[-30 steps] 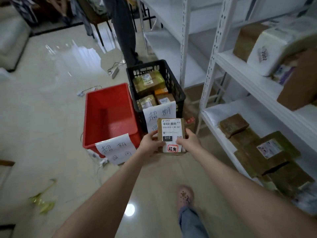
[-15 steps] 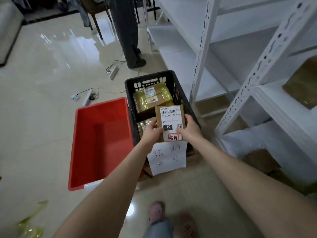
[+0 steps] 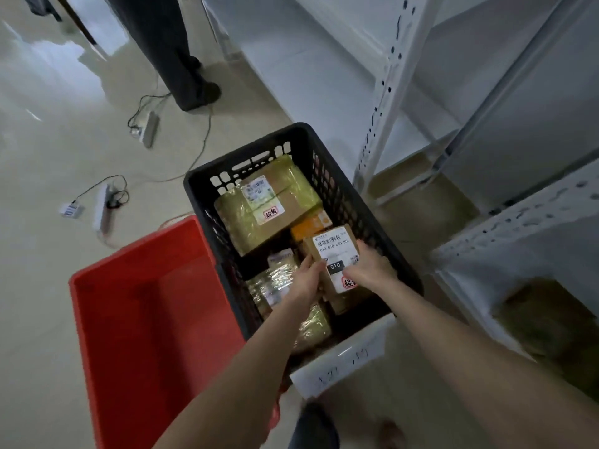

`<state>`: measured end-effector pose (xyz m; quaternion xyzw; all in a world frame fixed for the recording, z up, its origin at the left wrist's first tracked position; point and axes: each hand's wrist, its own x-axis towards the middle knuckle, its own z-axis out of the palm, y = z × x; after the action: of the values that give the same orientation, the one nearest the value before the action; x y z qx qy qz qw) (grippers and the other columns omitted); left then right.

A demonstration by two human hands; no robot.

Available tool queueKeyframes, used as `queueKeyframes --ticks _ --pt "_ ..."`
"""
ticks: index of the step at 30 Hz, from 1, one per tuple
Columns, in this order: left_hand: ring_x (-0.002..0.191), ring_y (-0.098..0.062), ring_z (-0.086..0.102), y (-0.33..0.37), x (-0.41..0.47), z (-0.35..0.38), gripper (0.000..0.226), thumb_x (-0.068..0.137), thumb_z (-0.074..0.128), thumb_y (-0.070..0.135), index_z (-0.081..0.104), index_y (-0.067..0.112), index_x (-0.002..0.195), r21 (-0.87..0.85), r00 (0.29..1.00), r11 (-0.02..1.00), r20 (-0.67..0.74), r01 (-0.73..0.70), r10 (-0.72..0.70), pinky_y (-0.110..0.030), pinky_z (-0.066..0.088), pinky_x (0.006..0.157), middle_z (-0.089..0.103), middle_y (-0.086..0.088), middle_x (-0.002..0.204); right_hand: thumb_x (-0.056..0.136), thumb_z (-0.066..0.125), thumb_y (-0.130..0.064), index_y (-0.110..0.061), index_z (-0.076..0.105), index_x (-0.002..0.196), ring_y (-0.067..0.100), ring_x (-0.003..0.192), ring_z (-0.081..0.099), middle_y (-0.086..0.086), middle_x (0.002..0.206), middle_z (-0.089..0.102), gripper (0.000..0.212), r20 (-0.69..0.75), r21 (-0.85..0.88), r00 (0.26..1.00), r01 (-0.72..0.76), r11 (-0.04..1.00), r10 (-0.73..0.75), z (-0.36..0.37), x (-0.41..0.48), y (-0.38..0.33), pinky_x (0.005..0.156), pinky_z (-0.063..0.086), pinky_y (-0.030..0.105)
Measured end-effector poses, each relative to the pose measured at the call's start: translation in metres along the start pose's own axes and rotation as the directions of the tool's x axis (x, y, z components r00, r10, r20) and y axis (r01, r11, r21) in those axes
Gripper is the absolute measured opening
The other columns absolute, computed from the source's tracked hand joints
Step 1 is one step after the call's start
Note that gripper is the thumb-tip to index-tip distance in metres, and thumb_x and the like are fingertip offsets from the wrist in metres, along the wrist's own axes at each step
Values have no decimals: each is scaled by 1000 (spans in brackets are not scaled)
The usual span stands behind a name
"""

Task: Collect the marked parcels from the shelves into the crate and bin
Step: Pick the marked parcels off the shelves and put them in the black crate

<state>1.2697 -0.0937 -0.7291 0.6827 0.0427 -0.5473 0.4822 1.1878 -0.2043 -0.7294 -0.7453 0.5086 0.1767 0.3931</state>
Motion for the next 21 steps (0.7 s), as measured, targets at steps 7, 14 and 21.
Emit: queueKeyframes --ticks 7,14,21 --pt "101 -18 65 -10 43 3 39 98 44 19 47 23 136 104 994 990 47 94 -100 -28 53 77 63 -2 124 77 63 -23 -25 36 142 31 121 48 10 136 45 70 55 21 998 -38 999 37 18 31 9 98 43 37" --pt "109 -23 59 9 36 5 54 86 64 16 41 14 135 755 992 648 24 -101 127 -32 52 84 57 -5 127 80 68 -30 -26 40 138 29 120 47 6 140 39 65 30 -2 999 -31 1000 31 10 9 15 93 45 40" --pt "131 -29 40 39 -7 37 87 84 68 30 15 14 151 971 953 63 215 -232 213 -40 47 97 27 -11 150 91 60 -33 -22 23 150 26 131 39 6 149 31 71 -116 -13 993 14 1000 -15 -18 -49 32 99 42 41"
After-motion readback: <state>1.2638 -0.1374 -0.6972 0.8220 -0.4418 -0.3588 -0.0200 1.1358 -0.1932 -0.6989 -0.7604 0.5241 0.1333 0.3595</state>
